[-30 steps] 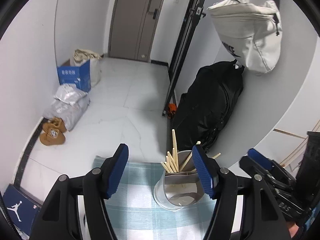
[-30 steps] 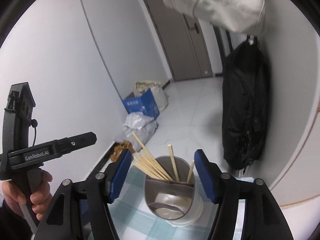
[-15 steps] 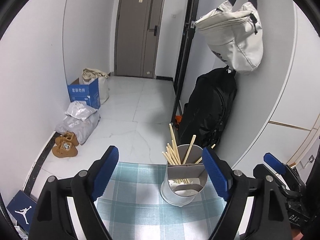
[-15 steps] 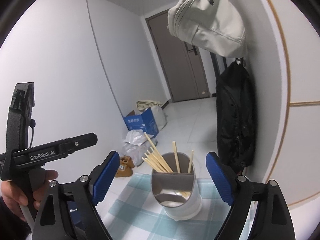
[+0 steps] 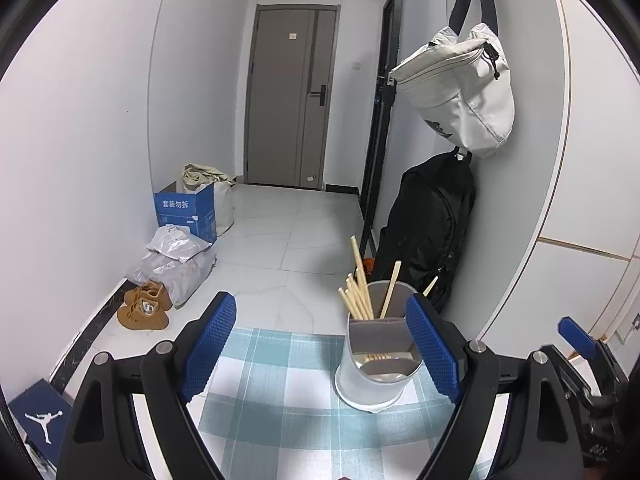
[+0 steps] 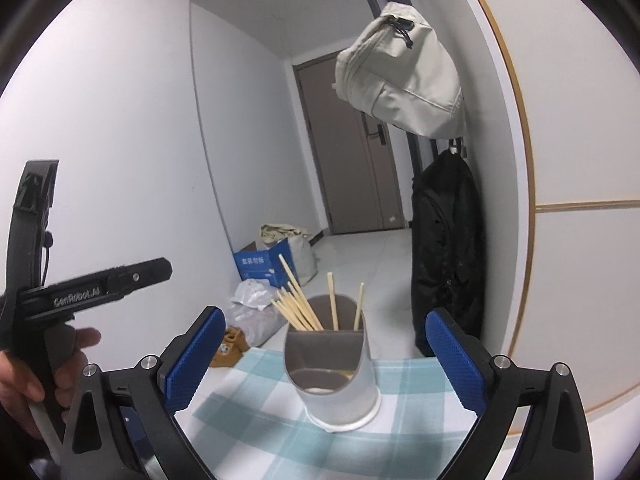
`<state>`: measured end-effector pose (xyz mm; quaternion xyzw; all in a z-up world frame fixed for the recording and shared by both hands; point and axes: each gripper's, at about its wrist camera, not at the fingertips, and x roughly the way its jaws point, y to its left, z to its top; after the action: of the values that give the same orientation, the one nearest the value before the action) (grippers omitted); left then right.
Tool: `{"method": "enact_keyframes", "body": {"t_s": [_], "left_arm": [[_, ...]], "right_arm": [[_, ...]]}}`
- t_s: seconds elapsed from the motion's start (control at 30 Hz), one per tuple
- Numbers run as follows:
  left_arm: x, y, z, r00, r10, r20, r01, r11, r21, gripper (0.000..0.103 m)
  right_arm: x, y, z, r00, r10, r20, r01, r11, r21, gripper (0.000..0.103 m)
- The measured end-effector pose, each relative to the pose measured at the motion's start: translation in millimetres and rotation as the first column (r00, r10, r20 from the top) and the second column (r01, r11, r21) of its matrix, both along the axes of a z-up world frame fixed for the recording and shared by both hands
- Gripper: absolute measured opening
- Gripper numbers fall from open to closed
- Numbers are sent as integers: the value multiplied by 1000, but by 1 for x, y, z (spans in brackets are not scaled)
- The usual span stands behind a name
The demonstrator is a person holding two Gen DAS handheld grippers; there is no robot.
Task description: Organize utensils
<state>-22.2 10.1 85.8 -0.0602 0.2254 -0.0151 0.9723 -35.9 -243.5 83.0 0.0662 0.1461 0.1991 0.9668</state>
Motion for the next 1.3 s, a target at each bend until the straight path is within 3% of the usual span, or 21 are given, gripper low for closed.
{"method": "enact_keyframes", "body": {"t_s": [0.5, 0.7, 1.3], "left_arm": [[-8, -4, -59, 999, 39, 20, -40, 998, 44, 84], [2, -5, -76, 999, 39, -18, -38, 998, 48, 84], [0, -9, -83, 998, 46, -45, -42, 996, 76, 84]], "right_arm": [[-26, -1, -39, 1000, -25, 8, 25, 999, -34, 103], [-23, -1, -54, 999, -28, -26, 27, 999, -38, 103], [-10, 10, -69, 997, -16, -72, 13, 999, -43, 103]]}}
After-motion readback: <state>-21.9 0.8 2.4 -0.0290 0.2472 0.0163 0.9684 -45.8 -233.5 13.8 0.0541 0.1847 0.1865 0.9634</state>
